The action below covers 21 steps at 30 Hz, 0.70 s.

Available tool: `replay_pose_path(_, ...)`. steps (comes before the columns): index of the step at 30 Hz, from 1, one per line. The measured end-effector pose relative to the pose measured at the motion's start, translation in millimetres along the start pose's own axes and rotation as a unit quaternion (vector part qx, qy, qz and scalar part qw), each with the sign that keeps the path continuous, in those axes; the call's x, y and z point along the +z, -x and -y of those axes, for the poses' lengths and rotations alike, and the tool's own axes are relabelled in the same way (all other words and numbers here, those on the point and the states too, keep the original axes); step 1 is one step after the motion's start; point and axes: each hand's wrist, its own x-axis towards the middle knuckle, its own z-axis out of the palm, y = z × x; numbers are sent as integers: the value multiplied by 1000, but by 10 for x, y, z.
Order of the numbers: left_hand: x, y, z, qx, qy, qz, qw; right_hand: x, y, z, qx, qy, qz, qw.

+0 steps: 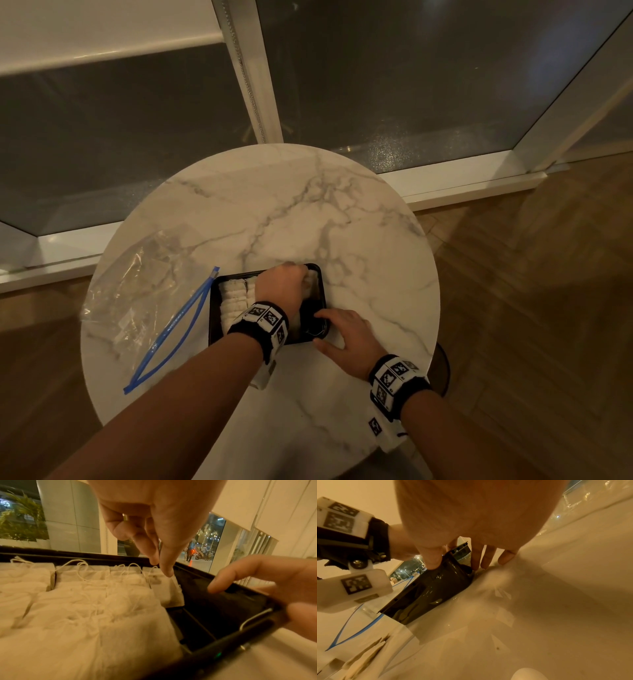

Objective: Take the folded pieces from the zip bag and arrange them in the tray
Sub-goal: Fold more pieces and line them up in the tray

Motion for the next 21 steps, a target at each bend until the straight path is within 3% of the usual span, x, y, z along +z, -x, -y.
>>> replay_pose_path(5, -118, 283, 11, -43, 77, -44, 995, -22, 2, -3, -7, -51, -35, 998)
replay_pose_path(11, -69, 894, 277, -117, 189, -127, 967, -141, -146, 190, 60, -192, -123, 972)
replay_pose_path(15, 162, 1264, 557, -172, 173, -165, 956, -178, -285, 394, 75, -170, -186, 965)
replay_pose_path(18, 310, 1436, 707, -233, 191, -130, 945, -147, -381, 589, 90, -168, -158, 969)
replay_pose_path(21, 427, 1507, 764, -250, 228, -103, 935, -62, -477, 746, 133, -164, -98, 973)
